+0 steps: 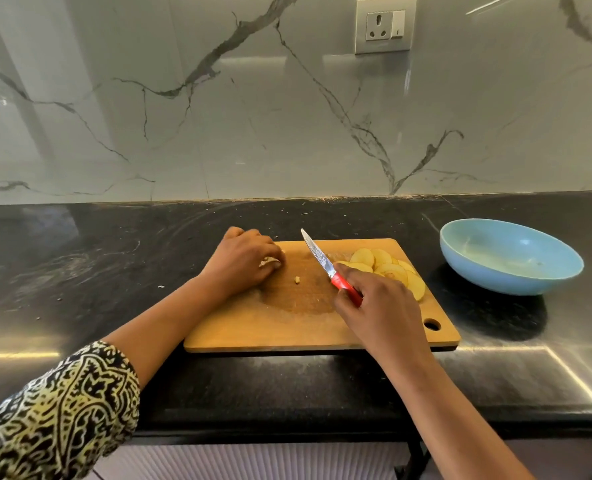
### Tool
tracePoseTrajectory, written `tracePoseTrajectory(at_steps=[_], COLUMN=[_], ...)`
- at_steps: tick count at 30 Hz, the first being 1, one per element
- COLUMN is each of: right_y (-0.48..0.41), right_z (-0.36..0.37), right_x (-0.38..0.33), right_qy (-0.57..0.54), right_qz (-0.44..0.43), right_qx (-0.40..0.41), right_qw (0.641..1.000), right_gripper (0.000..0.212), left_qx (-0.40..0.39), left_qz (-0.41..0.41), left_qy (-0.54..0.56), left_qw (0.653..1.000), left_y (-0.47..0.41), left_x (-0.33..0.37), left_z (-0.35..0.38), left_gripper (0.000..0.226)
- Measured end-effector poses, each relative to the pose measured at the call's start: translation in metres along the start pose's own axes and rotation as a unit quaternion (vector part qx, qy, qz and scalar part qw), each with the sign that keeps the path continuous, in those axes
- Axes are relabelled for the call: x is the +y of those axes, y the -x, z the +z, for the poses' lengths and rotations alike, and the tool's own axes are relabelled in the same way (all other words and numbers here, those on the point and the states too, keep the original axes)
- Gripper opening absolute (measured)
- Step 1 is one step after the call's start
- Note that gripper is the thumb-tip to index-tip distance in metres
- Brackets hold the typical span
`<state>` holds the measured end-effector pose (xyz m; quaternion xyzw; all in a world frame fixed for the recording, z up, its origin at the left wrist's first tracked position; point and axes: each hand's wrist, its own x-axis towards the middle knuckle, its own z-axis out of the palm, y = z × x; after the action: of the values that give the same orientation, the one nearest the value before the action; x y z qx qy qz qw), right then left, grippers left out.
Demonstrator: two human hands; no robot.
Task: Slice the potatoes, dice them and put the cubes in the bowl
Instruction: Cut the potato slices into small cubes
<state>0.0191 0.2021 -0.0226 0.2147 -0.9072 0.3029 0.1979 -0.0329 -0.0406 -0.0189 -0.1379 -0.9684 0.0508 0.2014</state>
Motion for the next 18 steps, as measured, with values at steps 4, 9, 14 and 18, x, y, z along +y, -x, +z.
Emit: tracePoseTrajectory(at_steps=[4,9,14,18], right_y=[0.0,-0.002,-0.002,-0.004], right_z=[-0.001,0.0,0.0,-0.006], right_x=[0.002,0.001,0.004,0.007], right_qy=[0.008,0.012,0.021,0.016], right_qz=[0.006,0.007,0.013,0.012], right_qx=[0.003,-0.001,0.003,0.019], right_qw=[1.0,1.0,1.0,1.0], right_gripper=[0.048,0.048,0.047,0.044], left_qx=[0.107,0.019,0.078,0.146], left_qz=[-0.059,0.131,0.04,-0.04], left_qy=[0.094,0.16,-0.01,0.001], left_qw=[0.988,0.978,0.996,0.988], left_y=[0.004,0.005,0.001,0.008], left_x=[-0.013,0.009,0.0,-0.005], left_z=[0.002,-0.003,0.0,-0.004], left_gripper=[0.023,0.032,0.018,0.018])
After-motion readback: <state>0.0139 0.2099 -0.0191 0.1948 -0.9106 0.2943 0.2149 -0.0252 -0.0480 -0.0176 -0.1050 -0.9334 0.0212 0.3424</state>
